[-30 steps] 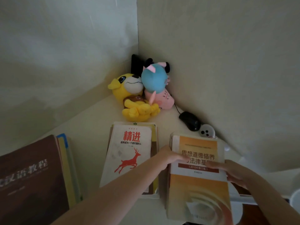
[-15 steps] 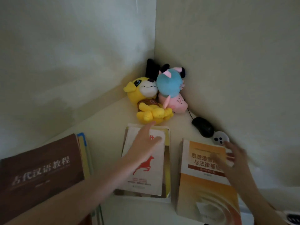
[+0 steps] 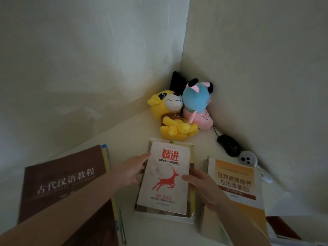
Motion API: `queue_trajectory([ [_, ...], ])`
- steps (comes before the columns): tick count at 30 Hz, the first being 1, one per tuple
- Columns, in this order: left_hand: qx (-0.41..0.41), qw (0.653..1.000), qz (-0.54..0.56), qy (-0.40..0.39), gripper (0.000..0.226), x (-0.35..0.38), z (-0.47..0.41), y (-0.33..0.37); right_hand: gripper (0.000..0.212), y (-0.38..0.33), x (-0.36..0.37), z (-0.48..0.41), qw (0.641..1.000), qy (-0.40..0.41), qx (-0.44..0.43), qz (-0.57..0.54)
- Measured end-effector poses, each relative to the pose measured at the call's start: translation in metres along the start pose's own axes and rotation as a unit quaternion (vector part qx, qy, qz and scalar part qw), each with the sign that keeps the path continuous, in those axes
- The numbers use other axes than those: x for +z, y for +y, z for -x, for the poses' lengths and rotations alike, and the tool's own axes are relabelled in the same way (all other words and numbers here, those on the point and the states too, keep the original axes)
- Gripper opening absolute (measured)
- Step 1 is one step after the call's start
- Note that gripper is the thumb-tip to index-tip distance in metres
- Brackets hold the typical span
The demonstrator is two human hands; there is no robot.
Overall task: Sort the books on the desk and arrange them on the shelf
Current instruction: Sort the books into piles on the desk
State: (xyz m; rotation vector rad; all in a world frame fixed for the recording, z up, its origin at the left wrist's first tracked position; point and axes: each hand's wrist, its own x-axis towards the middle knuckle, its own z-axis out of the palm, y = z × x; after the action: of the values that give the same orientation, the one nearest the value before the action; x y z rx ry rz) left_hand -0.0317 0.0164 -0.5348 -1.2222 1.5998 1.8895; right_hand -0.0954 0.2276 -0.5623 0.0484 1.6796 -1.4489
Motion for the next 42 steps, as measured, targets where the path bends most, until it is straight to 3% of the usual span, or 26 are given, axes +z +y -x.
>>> queue_trajectory([
  [6, 0.021, 0.998, -0.064, 0.017, 0.018, 0.009, -0.003, -0.007, 0.036, 0.004, 0.009, -0.014, 0.999, 0.034, 0.031, 0.018],
  [11, 0.034, 0.996, -0.084, 0.025, 0.004, 0.010, -0.006, -0.009, 0.039, 0.008, 0.016, -0.019, 0.998, 0.056, 0.038, 0.021],
  [18, 0.039, 0.987, -0.157, 0.022, 0.011, 0.000, -0.009, -0.021, 0.038, 0.016, 0.028, -0.018, 0.997, 0.063, 0.038, 0.019],
  [22, 0.055, 0.985, -0.165, 0.011, 0.037, -0.002, -0.008, -0.033, 0.056, 0.031, 0.029, -0.020, 0.997, 0.055, 0.044, 0.037],
  [26, 0.114, 0.990, -0.086, 0.026, 0.042, 0.008, 0.003, -0.034, 0.044, 0.033, 0.028, -0.008, 0.998, 0.066, 0.005, -0.003],
  [30, 0.220, 0.974, -0.009, -0.057, 0.046, 0.009, 0.021, -0.026, 0.076, 0.017, 0.012, 0.010, 0.993, 0.082, -0.066, -0.056],
  [32, 0.272, 0.958, 0.002, -0.092, 0.056, 0.003, 0.030, -0.019, 0.076, 0.001, 0.006, 0.021, 0.988, 0.071, -0.123, -0.062],
  [36, 0.349, 0.931, -0.008, -0.110, 0.054, 0.001, 0.035, -0.004, 0.054, -0.020, 0.004, 0.027, 0.971, 0.087, -0.223, 0.026],
  [40, 0.347, 0.930, -0.079, -0.094, 0.062, 0.002, 0.030, -0.010, 0.049, -0.003, 0.006, 0.013, 0.958, 0.140, -0.244, 0.053],
  [42, 0.341, 0.929, -0.114, -0.083, 0.055, 0.001, 0.023, -0.017, 0.051, 0.007, 0.007, 0.009, 0.957, 0.141, -0.244, 0.076],
])
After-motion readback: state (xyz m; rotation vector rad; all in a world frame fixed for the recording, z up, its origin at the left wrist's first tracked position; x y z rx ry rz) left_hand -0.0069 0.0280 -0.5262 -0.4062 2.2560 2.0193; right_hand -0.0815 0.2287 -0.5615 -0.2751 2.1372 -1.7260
